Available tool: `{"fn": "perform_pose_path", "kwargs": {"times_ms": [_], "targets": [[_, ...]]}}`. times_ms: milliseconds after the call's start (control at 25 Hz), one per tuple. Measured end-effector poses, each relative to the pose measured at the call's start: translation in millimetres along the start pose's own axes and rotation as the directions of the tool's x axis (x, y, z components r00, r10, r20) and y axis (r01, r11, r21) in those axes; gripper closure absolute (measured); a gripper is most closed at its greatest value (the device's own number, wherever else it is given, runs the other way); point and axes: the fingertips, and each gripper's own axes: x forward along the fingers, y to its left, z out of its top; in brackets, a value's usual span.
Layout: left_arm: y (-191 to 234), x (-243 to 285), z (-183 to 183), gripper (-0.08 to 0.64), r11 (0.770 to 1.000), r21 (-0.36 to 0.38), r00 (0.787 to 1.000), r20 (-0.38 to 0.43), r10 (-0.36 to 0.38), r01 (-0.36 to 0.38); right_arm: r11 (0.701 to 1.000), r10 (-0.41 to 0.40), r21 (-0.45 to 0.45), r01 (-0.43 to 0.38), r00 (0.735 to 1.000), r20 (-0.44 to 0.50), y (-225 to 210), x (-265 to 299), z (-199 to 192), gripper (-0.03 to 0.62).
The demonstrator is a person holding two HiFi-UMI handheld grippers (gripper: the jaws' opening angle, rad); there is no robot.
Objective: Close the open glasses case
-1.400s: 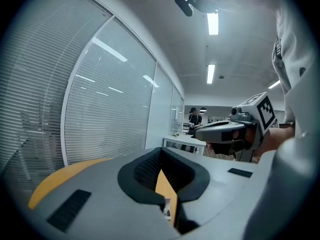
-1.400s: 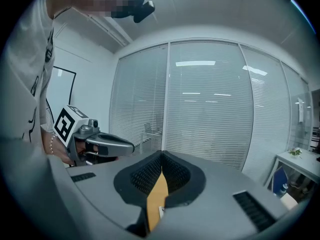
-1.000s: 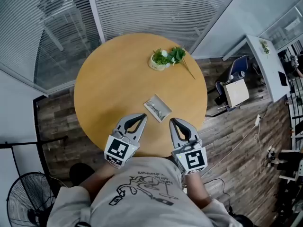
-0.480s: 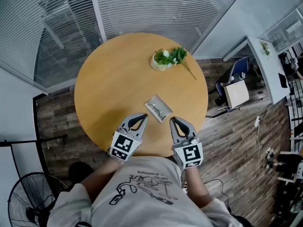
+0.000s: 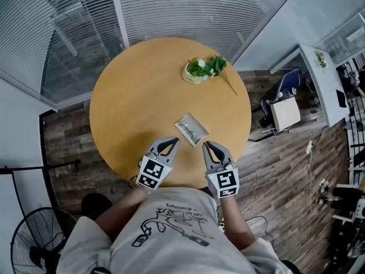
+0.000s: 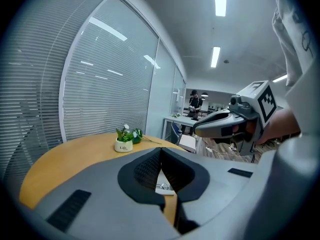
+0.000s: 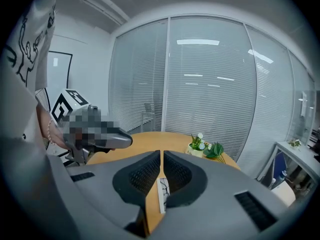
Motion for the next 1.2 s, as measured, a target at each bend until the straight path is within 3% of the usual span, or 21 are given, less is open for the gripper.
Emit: {"fn": "perform_pose_path", "kwargs": {"times_ms": [760,1200], "targets": [[-6,37,-74,0.541,0.999,0.0,0.993,-0.113,-0.036,0.036,0.999,0.006,-0.047,-0.011,0.994,-0.109,-6,25,-70,0.557],[-2,59,-92,0.541,0.999,-0.017,0.987,-0.151,-0.046,0.044,0.999,-0.002,-0.052,-0.007,0.987,-0.163,-24,40,-94,0.557]]}}
